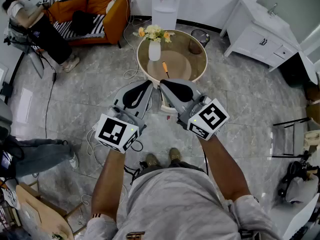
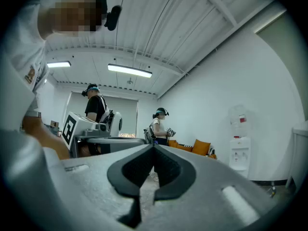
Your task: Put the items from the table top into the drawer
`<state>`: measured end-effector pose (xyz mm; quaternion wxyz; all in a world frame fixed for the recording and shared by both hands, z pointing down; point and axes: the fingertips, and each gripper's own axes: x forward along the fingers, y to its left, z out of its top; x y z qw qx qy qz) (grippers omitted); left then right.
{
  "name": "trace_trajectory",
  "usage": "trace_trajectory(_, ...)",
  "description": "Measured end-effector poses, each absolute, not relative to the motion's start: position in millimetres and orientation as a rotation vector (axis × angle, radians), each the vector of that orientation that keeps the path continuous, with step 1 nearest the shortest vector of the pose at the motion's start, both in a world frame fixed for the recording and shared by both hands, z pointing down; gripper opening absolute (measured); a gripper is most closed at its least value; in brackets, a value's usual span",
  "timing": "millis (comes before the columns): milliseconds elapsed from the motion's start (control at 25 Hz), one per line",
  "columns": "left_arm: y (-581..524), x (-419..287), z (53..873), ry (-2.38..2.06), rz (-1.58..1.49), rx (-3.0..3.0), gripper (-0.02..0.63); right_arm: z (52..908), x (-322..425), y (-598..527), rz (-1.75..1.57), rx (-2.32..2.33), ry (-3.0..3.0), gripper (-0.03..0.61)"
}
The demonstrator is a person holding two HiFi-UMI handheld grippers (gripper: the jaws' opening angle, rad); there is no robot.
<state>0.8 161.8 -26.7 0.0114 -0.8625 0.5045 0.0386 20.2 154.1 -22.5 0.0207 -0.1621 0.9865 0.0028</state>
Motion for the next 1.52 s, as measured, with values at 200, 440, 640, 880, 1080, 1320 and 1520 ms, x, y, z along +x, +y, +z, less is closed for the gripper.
trace_trajectory(200,159.6,-7.9,-23.9,1.559,0.119,-2.692,0.000,-18.4,9.8,153.4,0.007,-0.511,3.065,0.000)
trace_trajectory(440,152.8,-23.1,-16.2,1.564,0.130,-2.697,0.000,-11.4,-0.3,149.6,0.020,-0.558,3.071,0.000)
trace_trajectory(640,150.4,-34.7,-6.2,1.542,0.135,-2.699,0.000,-0.7,-8.2,147.9,0.064,-0.639,3.088,0.000)
trace_trajectory(880,139.1,-49.0,-0.1,1.546,0.131,-2.682,0.000,16.3,-11.7,138.0,0.130,-0.753,3.124,0.001)
trace_trajectory(1080,125.7,-54.5,11.7,1.563,0.136,-2.669,0.000,37.4,-3.6,119.3,0.108,-0.865,3.132,0.000)
trace_trajectory(1320,93.5,-50.6,31.8,1.527,0.089,-2.666,0.000,53.7,-0.7,81.2,0.145,-0.953,3.130,0.000)
trace_trajectory(1520,56.0,-53.8,49.2,1.532,0.046,-2.660,0.000,75.7,-0.9,40.4,0.179,-1.018,3.138,0.001)
